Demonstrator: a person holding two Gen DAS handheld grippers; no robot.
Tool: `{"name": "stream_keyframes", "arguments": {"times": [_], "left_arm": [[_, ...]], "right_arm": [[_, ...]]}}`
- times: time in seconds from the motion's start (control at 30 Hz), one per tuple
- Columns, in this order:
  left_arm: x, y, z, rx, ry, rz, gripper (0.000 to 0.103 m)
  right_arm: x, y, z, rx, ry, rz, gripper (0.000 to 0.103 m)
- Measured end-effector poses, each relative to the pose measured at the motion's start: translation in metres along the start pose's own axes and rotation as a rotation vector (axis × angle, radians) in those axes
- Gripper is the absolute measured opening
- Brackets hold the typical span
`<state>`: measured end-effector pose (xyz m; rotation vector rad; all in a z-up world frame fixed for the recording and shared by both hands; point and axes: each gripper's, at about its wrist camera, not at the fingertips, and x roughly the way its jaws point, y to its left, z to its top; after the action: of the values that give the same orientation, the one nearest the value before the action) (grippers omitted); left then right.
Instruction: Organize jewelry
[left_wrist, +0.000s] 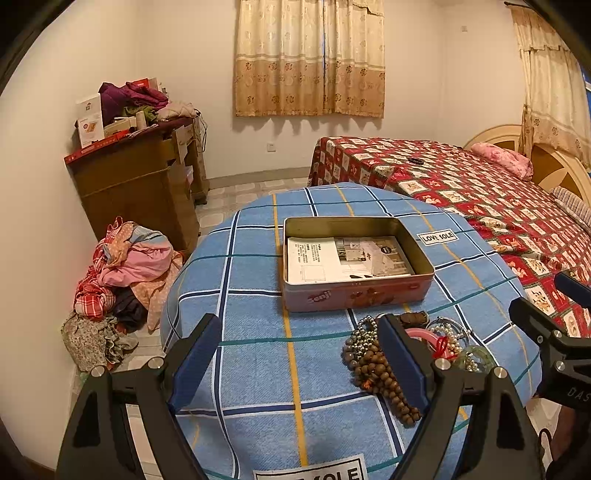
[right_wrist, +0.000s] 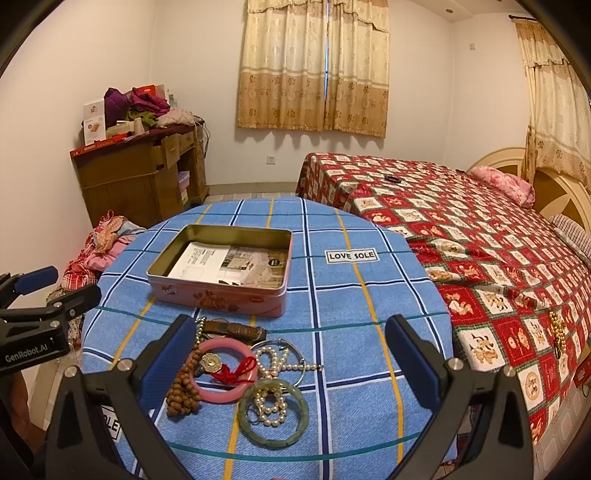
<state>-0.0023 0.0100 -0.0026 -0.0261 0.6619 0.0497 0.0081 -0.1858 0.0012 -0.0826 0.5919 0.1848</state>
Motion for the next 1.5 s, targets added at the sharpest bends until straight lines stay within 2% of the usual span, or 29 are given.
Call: {"name": "stream_keyframes", "arguments": {"times": [0.6,0.77,0.9,1.1,1.27,1.37,1.5], "left_arm": [[0.009,-0.003,-0.003,0.013,0.026,0.016,0.087],[0.021,-0.008,-0.008,0.022,0.059,0.008,0.087],[0.035,-0.015,-0.016,0.035,0.090,-0.010,0.087],[0.049,-0.032,-0.026,0.063,0.130,-0.061,0.087],[0.057,-0.051,-0.034,0.104,0.160,-0.097,0.086],[0.059,-0.063,-0.037,0.138,0.169,-0.127,0.082],[0.068,-0.065,-0.043,0.145,0.224,-0.178,0.058]], "right_arm": [[0.010,-0.005,-0.006,0.008,0.022,0.000,0.103],[0.019,-0.005,-0.012,0.003,0.044,0.002,0.103],[0.031,-0.004,-0.025,-0.039,0.084,-0.015,0.103],[0.047,-0.017,-0.044,-0.012,0.153,-0.022,0.102],[0.051,-0.018,-0.053,-0.001,0.174,-0.011,0.102],[0.051,-0.019,-0.055,0.002,0.181,-0.004,0.102],[0.052,-0.020,-0.055,0.007,0.176,-0.003,0.102]]}}
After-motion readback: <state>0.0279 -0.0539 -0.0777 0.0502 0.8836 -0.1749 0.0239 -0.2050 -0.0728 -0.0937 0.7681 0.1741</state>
